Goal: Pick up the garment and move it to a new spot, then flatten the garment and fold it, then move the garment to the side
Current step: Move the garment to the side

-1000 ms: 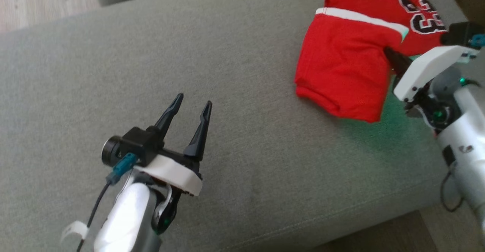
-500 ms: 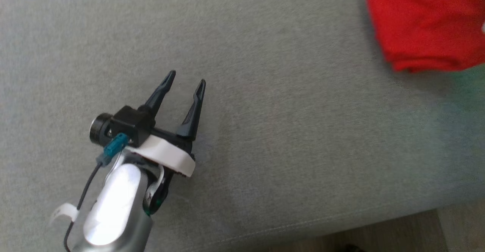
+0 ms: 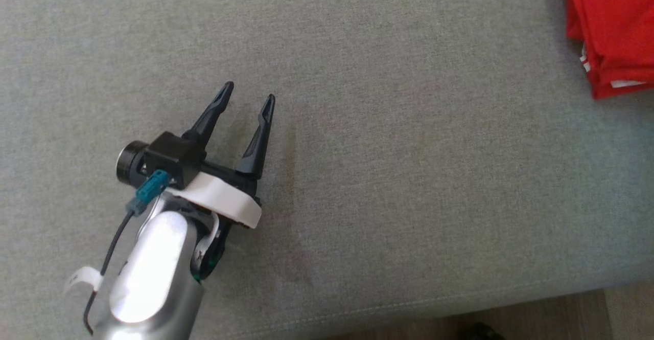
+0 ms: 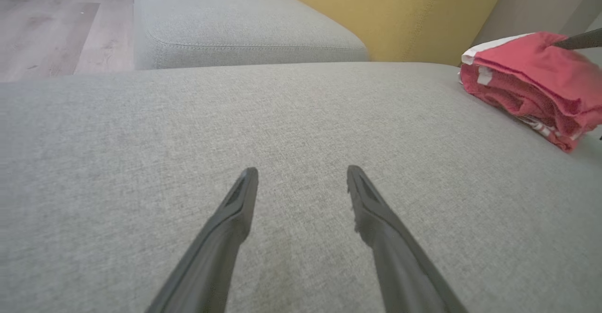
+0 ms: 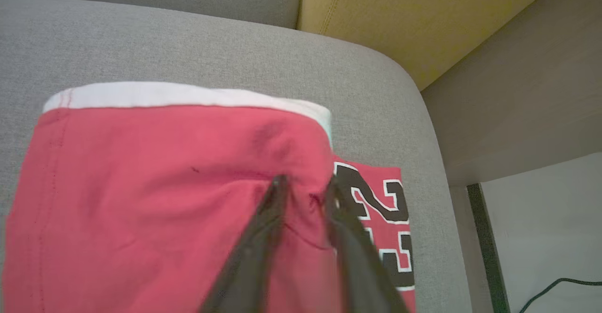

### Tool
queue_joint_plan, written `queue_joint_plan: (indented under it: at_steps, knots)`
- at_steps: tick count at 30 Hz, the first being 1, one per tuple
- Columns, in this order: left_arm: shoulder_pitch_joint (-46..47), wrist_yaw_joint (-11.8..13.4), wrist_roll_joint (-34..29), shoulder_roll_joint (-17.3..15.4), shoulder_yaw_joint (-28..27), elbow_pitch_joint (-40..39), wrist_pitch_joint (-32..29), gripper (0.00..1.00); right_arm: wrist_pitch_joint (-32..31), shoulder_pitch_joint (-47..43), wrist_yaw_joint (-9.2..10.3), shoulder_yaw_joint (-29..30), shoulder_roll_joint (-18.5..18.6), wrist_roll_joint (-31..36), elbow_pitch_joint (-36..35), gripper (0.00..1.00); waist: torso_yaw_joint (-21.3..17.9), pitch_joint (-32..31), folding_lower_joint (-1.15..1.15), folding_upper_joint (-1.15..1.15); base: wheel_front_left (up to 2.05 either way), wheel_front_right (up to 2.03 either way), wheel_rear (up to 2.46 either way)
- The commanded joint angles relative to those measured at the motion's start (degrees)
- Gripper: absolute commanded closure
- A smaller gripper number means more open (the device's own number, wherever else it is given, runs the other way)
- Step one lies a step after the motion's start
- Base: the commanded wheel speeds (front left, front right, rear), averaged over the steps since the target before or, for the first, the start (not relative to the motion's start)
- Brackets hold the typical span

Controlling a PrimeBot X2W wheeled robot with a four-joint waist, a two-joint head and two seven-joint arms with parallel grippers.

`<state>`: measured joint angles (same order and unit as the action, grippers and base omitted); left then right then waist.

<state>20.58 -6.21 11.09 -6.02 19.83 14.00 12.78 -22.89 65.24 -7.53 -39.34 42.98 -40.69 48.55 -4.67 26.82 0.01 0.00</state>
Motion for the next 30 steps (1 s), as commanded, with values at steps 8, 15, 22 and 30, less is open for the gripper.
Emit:
queue_joint_plan:
  at_steps: [8,15,22,30]
  knots:
    - [1.0,1.1,0.7,-1.3,-2.5,-1.2,1.5,0.0,5.8,-0.1,0.04,0.0,-0.3,3.1,1.5,0.0,0.4,-5.5,-0.01,0.0,0.0,0.0,0.0]
    - [-1.2,2.5,2.1,-1.1,-4.9,-2.3,2.0,0.0,12.8,-2.6,0.04,0.5,-2.0,3.4,-5.1,0.0,0.9,-12.3,-0.01,0.0,0.0,0.0,0.0]
    - [-4.5,5.7,2.6,-2.2,-9.2,-5.1,2.2,0.0,18.2,-11.5,0.04,6.0,-5.3,4.1,-15.6,0.0,1.3,-19.7,-0.01,0.0,0.0,0.0,0.0]
    - [-7.1,8.5,5.6,-1.3,-12.6,-3.2,1.4,0.0,22.5,-27.2,0.04,17.0,-12.0,8.3,-23.5,0.0,2.3,-24.3,-0.01,0.0,0.0,0.0,0.0]
